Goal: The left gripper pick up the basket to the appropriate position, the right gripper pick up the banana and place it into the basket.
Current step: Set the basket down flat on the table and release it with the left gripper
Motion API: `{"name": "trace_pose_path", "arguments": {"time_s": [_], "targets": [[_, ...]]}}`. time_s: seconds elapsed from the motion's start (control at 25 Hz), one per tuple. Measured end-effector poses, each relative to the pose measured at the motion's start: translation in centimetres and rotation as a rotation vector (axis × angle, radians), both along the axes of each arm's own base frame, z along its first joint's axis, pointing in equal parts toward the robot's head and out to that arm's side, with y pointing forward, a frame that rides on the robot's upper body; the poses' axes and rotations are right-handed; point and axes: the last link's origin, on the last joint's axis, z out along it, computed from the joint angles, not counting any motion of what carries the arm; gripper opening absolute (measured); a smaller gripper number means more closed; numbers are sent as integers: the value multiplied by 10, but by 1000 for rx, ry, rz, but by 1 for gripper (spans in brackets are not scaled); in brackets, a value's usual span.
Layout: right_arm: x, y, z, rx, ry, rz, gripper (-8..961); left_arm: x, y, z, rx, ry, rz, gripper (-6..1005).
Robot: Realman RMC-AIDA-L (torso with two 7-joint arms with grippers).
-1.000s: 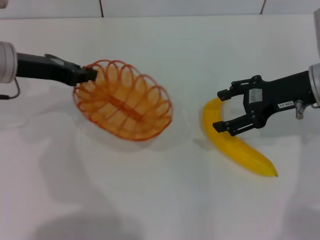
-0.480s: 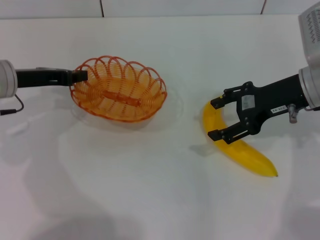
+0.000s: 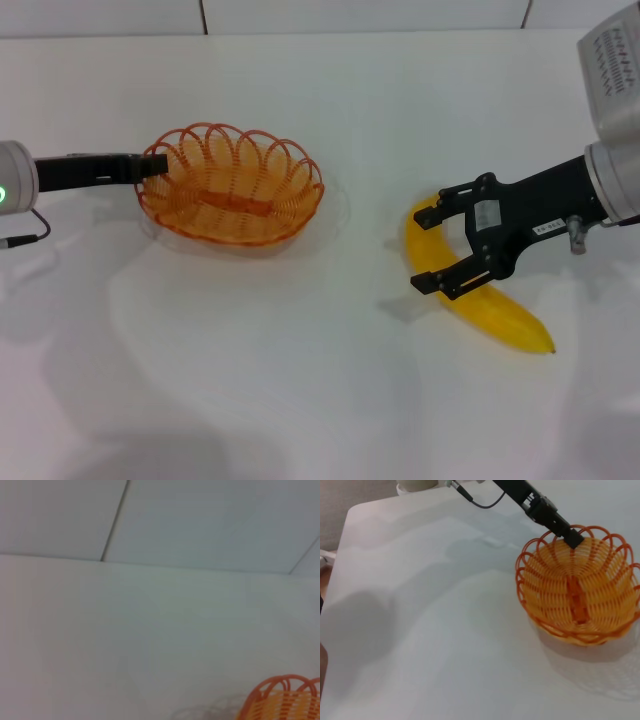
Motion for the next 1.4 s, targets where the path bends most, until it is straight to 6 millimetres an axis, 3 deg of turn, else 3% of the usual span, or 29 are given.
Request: {"name": "trace_pose_path", "arguments": {"time_s": [0.68, 1.4], "targets": [[-5, 3, -1, 0, 1, 5, 884, 24, 10, -21, -7, -47, -53, 88], [-5, 3, -1, 0, 1, 1, 883, 13, 6, -27, 5, -29, -8, 98]]}}
